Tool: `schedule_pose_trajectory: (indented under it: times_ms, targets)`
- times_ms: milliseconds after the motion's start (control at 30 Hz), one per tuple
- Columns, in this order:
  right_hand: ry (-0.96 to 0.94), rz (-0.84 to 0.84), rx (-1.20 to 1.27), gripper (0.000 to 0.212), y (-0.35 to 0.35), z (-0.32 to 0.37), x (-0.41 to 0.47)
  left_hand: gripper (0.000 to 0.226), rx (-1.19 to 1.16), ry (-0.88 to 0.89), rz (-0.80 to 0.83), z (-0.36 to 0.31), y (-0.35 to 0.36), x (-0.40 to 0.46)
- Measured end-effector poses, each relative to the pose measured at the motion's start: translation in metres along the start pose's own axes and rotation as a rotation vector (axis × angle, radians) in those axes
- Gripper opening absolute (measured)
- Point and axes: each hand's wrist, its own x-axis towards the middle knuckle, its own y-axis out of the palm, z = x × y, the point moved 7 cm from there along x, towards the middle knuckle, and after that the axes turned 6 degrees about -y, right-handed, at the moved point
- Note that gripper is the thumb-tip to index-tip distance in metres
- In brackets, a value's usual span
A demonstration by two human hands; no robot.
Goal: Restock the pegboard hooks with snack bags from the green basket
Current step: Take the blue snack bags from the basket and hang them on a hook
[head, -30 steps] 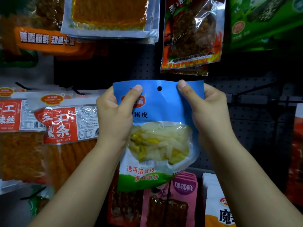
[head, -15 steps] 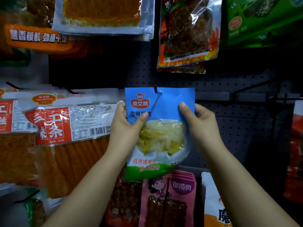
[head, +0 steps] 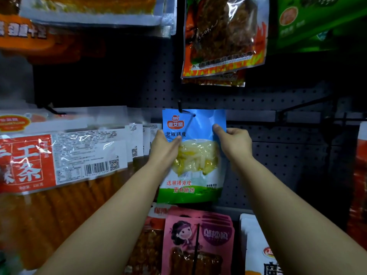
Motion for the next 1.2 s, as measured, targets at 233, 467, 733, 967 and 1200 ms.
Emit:
schedule_pose_trajectory:
  times_ms: [233,467,733,967,1200]
  targets:
    - [0.106,-0.012,-0.025,0.060,0.005,-0.017,0.002,0.029,0.009,0.005,-0.024,0.007,0.005,0.007]
    - [0.144,0.011,0.220,0.045,0.008,-0.074,-0.070,0.034,-0.055,-0.021,-0.010,0.062,0.010,-0.040]
    - [0.286,0.047,0.227,0.025,0.016,-0.119,-0.118,0.017,-0.117,-0.199,0.050,0.115,0.006,-0.061]
    - [0.375,0.072,0.313,0.004,-0.022,-0.122,-0.195,0.013,-0.109,-0.293,0.167,0.154,-0.013,-0.127]
    - [0.321,0.167,0.250,0.010,-0.109,-0.122,-0.319,0.027,-0.086,-0.306,0.229,0.188,-0.037,-0.256]
